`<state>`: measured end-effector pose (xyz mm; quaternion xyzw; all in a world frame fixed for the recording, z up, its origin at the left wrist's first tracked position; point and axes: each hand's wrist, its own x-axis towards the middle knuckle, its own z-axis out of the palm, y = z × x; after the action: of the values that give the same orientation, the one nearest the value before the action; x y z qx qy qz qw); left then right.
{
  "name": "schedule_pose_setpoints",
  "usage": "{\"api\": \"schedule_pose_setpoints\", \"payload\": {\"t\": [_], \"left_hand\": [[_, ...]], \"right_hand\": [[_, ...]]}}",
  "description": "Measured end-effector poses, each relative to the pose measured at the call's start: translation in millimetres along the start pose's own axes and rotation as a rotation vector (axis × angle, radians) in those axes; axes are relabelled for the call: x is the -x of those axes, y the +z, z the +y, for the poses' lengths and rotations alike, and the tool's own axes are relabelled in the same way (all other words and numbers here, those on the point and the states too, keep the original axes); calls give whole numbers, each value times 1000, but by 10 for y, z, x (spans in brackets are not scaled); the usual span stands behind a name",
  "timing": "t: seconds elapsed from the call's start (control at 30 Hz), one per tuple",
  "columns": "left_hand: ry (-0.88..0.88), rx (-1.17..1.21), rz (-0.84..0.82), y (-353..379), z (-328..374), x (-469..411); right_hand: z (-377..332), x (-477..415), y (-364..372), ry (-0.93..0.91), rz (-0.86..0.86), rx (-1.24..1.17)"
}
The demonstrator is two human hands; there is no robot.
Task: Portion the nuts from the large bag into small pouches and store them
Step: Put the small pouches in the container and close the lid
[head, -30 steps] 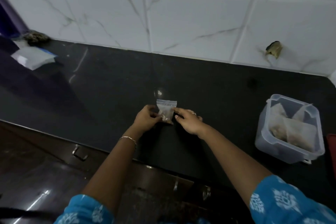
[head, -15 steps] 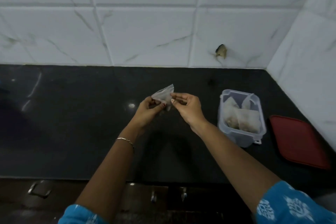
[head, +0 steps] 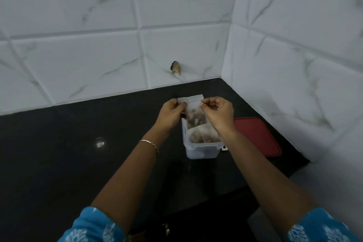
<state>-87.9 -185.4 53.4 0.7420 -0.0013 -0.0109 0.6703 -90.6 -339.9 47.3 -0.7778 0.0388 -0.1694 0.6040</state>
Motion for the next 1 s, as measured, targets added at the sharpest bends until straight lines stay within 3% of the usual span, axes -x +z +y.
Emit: {"api": "schedule_pose_setpoints", "payload": {"t": [0.13, 0.3, 0.43, 0.57, 0.7, 0.83, 1.0], "left_hand": [[-2, -190, -17, 269, -61, -127], [103, -474, -7, 324, -149, -228], [192, -837, -116, 266, -204, -210], [177, -1068, -127, 268, -228, -205], [206, -1130, -139, 258, -259, -219], [169, -1117, -116, 239, -339, -242], [-25, -1177, -170, 178, -460, -238]], "right_hand": [[190, -101, -178, 49, 39, 112], [377, -115, -257, 45, -54, 350], [424, -61, -259, -38, -196, 775], [396, -63, -229, -256, -369, 1101], [360, -147, -130, -284, -679, 1154], [407, -189, -49, -254, -747, 1173], [468, -245, 58, -280, -794, 1349]]}}
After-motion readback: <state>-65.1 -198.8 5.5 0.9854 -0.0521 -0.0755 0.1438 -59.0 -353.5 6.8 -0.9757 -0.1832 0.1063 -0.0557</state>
